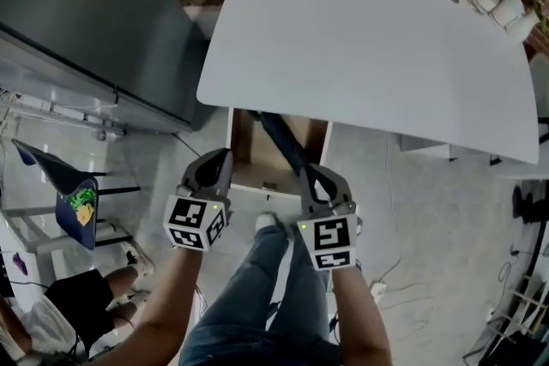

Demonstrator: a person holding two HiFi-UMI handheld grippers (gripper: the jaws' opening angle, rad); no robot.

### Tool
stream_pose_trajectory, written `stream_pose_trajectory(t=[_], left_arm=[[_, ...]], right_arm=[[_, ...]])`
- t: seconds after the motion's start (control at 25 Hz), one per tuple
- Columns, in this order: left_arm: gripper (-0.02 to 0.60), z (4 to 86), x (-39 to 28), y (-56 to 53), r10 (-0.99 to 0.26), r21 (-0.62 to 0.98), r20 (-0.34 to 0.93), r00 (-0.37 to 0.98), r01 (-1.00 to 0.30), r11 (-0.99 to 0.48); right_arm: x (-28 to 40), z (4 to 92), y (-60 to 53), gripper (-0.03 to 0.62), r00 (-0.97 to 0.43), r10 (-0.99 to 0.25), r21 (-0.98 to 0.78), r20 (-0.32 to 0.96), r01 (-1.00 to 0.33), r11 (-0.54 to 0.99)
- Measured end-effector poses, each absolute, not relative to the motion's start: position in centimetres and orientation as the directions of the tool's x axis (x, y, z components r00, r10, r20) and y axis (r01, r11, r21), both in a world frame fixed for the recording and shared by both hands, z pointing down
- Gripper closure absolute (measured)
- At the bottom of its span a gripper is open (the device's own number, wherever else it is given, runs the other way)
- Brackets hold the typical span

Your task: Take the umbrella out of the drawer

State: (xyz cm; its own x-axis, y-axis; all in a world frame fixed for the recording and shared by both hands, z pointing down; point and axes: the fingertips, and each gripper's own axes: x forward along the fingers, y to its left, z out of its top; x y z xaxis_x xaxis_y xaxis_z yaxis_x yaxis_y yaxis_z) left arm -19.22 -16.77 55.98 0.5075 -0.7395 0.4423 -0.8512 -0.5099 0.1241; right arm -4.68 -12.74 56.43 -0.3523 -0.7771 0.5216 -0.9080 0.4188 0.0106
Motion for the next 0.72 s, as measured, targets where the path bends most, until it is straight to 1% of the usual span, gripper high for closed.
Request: stream_pose_trajectory(t=[0.24, 0.28, 0.32, 0.36, 0.44, 0.48, 0.52, 0.6, 0.72], left_arm=[[0.584, 61.1, -19.9, -16.3, -0.728, 0.138, 0.489, 0.480, -0.867, -0.479], [0.584, 61.7, -20.0, -16.2, -0.727, 0.144, 0.495, 0.475, -0.871, -0.471], [0.584, 62.2, -20.1, -16.2, -0.727, 0.150, 0.499, 0.471, -0.873, -0.463], [0.584, 62.6, -20.2, -16.2, -0.727, 0.156, 0.501, 0.469, -0.876, -0.457], [0.584, 63.2, -20.3, -16.5, -0.729, 0.159, 0.502, 0.465, -0.879, -0.450], [0.584, 63.4, -20.3, -16.6, -0.731, 0.159, 0.501, 0.463, -0.879, -0.448], [0.584, 63.7, -20.3, -16.9, -0.733, 0.159, 0.499, 0.463, -0.880, -0.448], [0.584, 64.2, -20.1, -17.3, -0.735, 0.160, 0.494, 0.464, -0.880, -0.448], [0.583, 65.0, -19.9, -17.8, -0.733, 0.161, 0.492, 0.469, -0.877, -0.453]], right_arm=[[-5.3, 62.4, -13.1, 0.600, -0.354, -0.752, -0.026, 0.556, -0.912, 0.410], [-5.5, 63.2, -13.0, 0.592, -0.366, -0.740, -0.043, 0.565, -0.908, 0.417], [-5.7, 63.9, -12.9, 0.527, -0.385, -0.723, -0.067, 0.573, -0.902, 0.427], [-6.1, 64.6, -13.0, 0.437, -0.407, -0.704, -0.094, 0.582, -0.894, 0.439], [-6.7, 66.0, -13.3, 0.304, -0.438, -0.667, -0.139, 0.603, -0.881, 0.453], [-6.9, 66.6, -13.5, 0.278, -0.444, -0.651, -0.152, 0.616, -0.878, 0.454], [-7.1, 67.3, -13.8, 0.270, -0.446, -0.636, -0.162, 0.630, -0.876, 0.454], [-7.4, 68.7, -14.7, 0.266, -0.436, -0.612, -0.166, 0.660, -0.879, 0.447], [-7.6, 70.8, -16.4, 0.266, -0.390, -0.608, -0.111, 0.691, -0.889, 0.444]])
